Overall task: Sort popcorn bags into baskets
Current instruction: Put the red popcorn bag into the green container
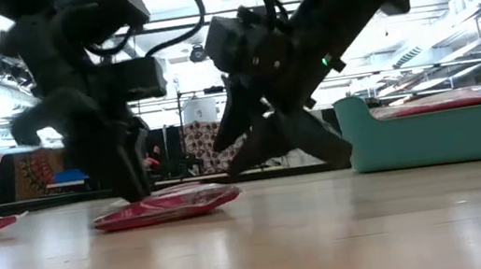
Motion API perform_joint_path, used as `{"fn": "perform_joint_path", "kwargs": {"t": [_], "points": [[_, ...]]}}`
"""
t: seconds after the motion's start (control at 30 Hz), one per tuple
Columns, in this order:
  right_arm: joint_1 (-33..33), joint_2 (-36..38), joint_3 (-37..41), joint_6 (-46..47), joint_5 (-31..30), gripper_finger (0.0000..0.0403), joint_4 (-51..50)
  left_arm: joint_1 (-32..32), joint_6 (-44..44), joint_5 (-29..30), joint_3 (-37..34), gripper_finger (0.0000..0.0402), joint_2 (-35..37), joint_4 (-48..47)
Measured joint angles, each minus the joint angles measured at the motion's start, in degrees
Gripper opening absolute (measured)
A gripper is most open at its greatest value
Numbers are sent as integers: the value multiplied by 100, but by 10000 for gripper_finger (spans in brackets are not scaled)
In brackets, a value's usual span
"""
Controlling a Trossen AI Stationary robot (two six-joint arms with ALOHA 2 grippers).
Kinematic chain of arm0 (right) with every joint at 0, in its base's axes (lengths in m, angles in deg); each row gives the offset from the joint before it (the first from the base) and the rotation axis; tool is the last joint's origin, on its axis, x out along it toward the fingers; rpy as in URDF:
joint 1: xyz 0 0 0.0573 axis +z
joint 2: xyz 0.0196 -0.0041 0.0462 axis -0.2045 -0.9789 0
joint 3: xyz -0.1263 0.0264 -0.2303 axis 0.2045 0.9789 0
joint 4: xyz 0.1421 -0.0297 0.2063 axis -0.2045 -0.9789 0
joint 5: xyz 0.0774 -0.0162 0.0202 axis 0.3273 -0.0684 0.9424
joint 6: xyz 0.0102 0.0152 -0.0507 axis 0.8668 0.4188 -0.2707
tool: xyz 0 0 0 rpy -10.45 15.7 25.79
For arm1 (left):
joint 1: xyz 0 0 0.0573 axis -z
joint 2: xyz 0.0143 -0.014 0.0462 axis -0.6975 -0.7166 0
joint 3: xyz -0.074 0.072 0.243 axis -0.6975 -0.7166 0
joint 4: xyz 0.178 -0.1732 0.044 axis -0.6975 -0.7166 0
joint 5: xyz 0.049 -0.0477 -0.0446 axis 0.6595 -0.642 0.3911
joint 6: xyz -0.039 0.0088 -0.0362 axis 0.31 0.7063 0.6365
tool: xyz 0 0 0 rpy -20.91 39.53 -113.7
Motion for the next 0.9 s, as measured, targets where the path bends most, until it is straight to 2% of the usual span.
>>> {"fn": "perform_joint_path", "kwargs": {"t": [0.17,0.27,0.43,0.63,0.9], "points": [[-131,-28,43,-302,284,183,-108,48,288,43,138,130,208,-764],[-173,-26,41,-439,315,183,-92,138,425,-41,186,130,210,-823],[-263,-26,41,-568,731,183,-68,339,662,-317,181,130,239,-1003],[-281,-26,41,-796,816,183,8,502,671,434,181,130,25,-1028],[-278,-26,44,-884,881,183,-28,420,396,771,208,130,-423,-706]]}}
